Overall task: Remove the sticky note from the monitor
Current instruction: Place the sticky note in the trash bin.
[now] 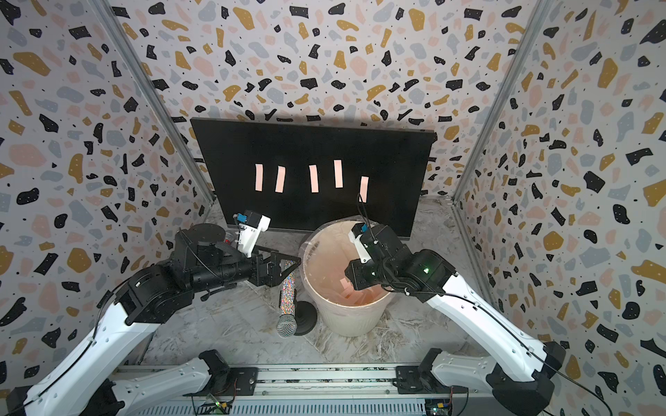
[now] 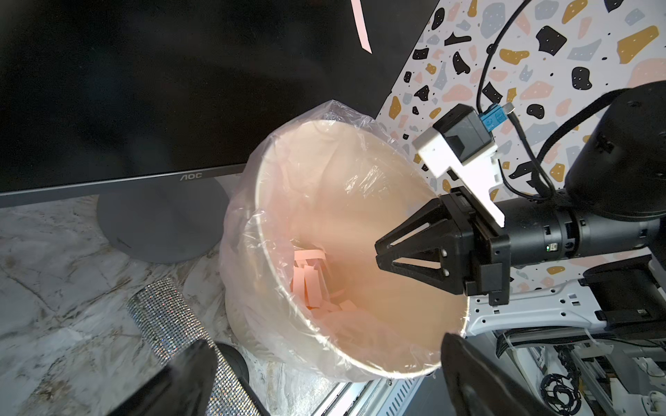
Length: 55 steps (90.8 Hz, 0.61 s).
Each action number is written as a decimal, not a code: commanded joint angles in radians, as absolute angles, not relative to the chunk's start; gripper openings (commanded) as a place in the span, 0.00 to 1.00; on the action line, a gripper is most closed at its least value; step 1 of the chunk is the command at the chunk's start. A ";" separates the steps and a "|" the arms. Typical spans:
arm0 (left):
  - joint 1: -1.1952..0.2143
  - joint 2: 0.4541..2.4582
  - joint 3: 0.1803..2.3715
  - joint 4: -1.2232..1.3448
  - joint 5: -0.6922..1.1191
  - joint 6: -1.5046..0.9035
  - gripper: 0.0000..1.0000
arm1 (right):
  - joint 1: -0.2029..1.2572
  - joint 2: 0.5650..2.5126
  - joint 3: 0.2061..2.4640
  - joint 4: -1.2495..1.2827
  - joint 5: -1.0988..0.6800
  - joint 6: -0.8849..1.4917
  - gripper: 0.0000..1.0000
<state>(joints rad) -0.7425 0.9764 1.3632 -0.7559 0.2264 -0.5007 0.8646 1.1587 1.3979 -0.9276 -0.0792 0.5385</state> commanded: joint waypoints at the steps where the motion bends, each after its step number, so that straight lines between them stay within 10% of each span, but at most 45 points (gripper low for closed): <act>1: -0.749 0.961 1.349 -0.718 0.225 -0.488 0.99 | 0.870 1.161 1.451 -0.964 -0.052 0.518 0.28; 55: -0.749 0.944 1.335 -0.734 0.211 -0.472 1.00 | 0.867 1.241 1.671 -0.985 0.042 0.419 0.70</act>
